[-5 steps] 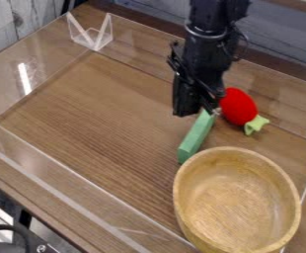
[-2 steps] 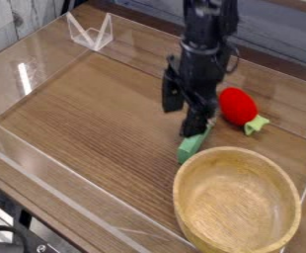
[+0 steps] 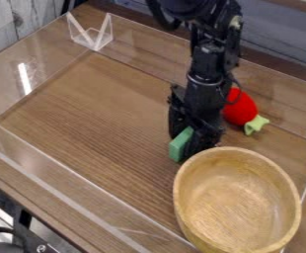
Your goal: Put the green block in the brown bowl
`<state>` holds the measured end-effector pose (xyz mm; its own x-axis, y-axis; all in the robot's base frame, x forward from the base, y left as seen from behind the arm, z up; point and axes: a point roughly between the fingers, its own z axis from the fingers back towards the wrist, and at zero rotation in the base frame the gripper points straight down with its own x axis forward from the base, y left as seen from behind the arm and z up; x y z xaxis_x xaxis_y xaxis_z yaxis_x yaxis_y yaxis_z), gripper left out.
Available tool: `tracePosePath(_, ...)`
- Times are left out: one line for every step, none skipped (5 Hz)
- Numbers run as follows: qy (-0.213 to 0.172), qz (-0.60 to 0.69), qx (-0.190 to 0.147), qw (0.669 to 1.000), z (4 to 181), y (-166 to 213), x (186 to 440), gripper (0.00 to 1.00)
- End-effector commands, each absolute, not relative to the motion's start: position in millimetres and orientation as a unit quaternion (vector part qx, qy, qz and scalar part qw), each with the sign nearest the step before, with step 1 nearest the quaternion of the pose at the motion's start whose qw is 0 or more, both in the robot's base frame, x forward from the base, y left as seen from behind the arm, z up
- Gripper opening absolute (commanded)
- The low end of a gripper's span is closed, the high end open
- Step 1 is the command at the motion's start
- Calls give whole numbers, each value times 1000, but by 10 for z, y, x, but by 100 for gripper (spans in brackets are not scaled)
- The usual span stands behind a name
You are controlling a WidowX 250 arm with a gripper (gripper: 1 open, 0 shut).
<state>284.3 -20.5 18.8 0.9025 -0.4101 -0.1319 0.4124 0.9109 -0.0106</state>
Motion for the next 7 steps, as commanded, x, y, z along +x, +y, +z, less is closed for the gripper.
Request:
tracePosePath(34,-210,16,977,399,-157,2962,0)
tracePosePath(22,-208,20,978,596,-179,2984,0)
tracePosePath(4,-194,31,980,867,-170,3026,0)
tracePosePath(-7,-204,36,978,899,-36,3043,0)
tracePosePath(-7,-222,31,975,825,47,3022,0)
tracePosePath(-4,-168,26,985,907,100,3020,100)
tracePosePath(-3,-125,34,992,1047,126,3041,0)
